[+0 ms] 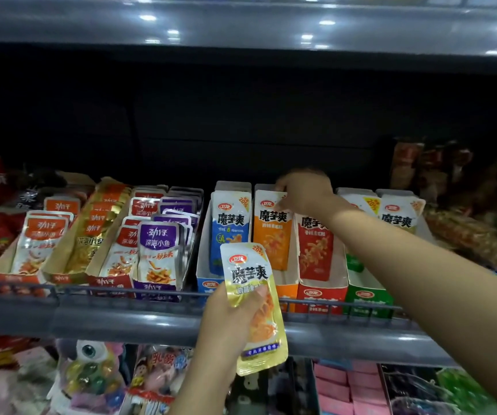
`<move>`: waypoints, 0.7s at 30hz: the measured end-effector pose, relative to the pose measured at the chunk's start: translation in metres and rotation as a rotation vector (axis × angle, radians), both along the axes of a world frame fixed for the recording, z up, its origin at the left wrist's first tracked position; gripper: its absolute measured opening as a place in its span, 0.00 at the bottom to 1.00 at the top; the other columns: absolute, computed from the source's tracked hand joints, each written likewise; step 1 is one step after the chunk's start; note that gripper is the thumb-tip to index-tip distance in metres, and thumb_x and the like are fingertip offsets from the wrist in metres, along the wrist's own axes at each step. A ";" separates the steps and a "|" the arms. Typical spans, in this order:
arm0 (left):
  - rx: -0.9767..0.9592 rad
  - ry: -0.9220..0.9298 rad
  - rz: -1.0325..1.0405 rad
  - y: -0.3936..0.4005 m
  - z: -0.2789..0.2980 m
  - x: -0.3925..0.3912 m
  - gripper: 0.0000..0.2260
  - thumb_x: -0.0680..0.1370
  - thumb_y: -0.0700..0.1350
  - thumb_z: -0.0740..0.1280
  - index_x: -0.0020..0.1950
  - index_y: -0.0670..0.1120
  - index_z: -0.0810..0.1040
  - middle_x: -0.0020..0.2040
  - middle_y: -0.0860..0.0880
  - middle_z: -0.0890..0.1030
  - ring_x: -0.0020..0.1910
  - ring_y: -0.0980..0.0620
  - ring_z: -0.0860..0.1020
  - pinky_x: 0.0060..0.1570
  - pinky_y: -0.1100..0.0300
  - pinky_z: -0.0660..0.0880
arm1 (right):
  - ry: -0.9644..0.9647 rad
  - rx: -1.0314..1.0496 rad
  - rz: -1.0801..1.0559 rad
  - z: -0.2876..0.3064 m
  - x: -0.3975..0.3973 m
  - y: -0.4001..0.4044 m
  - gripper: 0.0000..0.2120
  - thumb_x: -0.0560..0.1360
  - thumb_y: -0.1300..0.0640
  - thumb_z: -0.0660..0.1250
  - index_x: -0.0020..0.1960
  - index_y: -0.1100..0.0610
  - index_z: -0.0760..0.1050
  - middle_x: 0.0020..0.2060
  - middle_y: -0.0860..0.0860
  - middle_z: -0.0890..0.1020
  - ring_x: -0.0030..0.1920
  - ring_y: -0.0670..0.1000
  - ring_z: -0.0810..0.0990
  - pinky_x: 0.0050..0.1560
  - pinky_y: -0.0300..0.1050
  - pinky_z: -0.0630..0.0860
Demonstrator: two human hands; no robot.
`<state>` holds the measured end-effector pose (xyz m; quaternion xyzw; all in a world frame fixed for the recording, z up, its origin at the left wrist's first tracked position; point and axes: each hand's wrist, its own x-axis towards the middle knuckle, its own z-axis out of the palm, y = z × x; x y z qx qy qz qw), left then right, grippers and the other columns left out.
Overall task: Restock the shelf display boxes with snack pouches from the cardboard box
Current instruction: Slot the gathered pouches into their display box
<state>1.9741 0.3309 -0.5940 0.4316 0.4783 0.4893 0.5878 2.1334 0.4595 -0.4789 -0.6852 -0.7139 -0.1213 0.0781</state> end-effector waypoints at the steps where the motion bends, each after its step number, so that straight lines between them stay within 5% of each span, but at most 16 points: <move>1: -0.003 0.002 0.000 0.000 0.000 0.000 0.07 0.75 0.43 0.70 0.52 0.49 0.79 0.43 0.50 0.85 0.43 0.48 0.84 0.36 0.56 0.80 | -0.055 0.005 -0.008 0.001 0.000 0.003 0.16 0.74 0.45 0.67 0.60 0.50 0.76 0.56 0.51 0.79 0.59 0.55 0.75 0.53 0.46 0.71; 4: -0.008 0.007 0.004 0.001 -0.001 0.000 0.06 0.75 0.43 0.70 0.52 0.49 0.79 0.43 0.50 0.85 0.42 0.48 0.84 0.37 0.55 0.80 | -0.082 -0.021 -0.024 0.002 0.005 0.012 0.18 0.75 0.44 0.65 0.63 0.50 0.73 0.60 0.52 0.76 0.63 0.56 0.70 0.59 0.47 0.68; 11: 0.004 0.029 0.014 0.000 -0.001 0.001 0.05 0.75 0.44 0.70 0.50 0.51 0.79 0.42 0.52 0.85 0.41 0.51 0.84 0.35 0.58 0.79 | 0.052 -0.007 0.044 -0.008 0.012 0.022 0.19 0.74 0.46 0.68 0.63 0.51 0.73 0.58 0.52 0.76 0.61 0.55 0.72 0.52 0.44 0.68; 17: 0.041 0.057 -0.015 -0.002 0.001 -0.001 0.06 0.75 0.44 0.70 0.51 0.51 0.79 0.43 0.53 0.85 0.43 0.51 0.84 0.48 0.49 0.80 | 0.323 0.164 0.156 -0.021 0.020 0.015 0.14 0.72 0.53 0.72 0.56 0.53 0.78 0.51 0.50 0.81 0.56 0.51 0.76 0.54 0.45 0.74; 21: 0.068 0.071 -0.039 -0.005 0.004 0.000 0.07 0.75 0.44 0.70 0.52 0.50 0.79 0.44 0.52 0.85 0.43 0.51 0.84 0.46 0.51 0.81 | 0.657 0.098 0.357 -0.019 0.017 -0.020 0.07 0.74 0.53 0.70 0.50 0.54 0.82 0.43 0.43 0.81 0.44 0.40 0.77 0.40 0.24 0.69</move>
